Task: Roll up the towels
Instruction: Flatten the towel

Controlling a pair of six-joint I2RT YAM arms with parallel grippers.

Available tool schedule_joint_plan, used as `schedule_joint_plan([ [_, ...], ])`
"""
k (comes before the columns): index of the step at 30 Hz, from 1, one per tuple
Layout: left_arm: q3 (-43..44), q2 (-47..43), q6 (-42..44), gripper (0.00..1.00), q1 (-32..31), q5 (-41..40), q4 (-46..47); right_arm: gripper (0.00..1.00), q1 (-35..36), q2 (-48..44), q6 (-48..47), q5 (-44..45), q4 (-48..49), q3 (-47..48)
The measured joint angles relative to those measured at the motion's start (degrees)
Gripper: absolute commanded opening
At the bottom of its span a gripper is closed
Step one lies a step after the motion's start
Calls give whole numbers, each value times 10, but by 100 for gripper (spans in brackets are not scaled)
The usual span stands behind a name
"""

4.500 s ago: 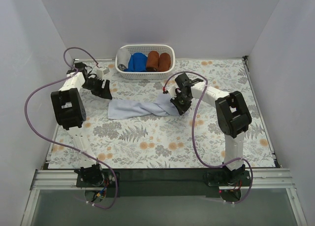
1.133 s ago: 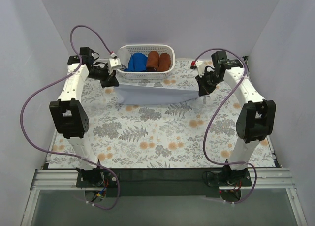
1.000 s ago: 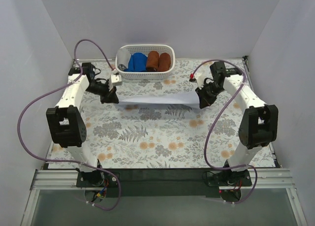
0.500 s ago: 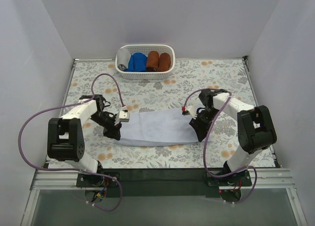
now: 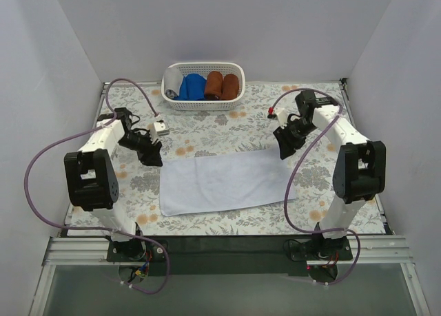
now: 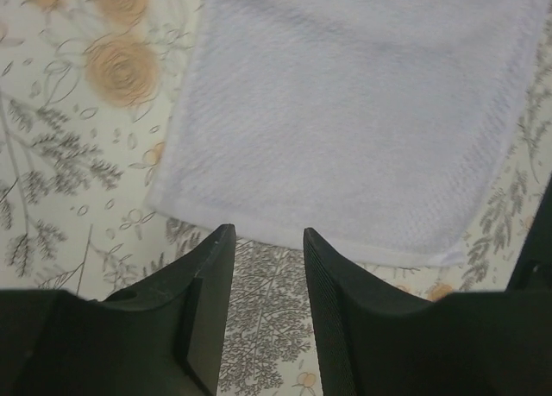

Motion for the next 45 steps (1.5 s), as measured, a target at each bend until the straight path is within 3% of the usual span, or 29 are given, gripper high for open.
schedule_joint_plan([
  [6, 2, 49, -117, 38, 24, -38, 124, 41, -26, 84, 47, 47, 41, 42],
  [16, -7, 107, -179, 39, 15, -101, 204, 44, -21, 186, 103, 83, 85, 109],
  [19, -11, 107, -186, 37, 5, -108, 223, 41, -16, 202, 110, 95, 98, 113],
  [23, -17, 104, -189, 35, -19, -129, 251, 29, -8, 206, 120, 117, 122, 102],
  [25, -17, 104, -191, 33, -28, -134, 262, 23, -3, 201, 123, 130, 135, 93],
  [30, -6, 115, -198, 13, -49, -139, 271, 6, 3, 189, 131, 155, 162, 73],
  [33, 12, 130, -200, 2, -55, -138, 270, 1, 3, 188, 140, 157, 165, 70],
  [45, 115, 209, -277, 0, -58, -132, 289, 1, -8, 213, 172, 196, 167, 109],
])
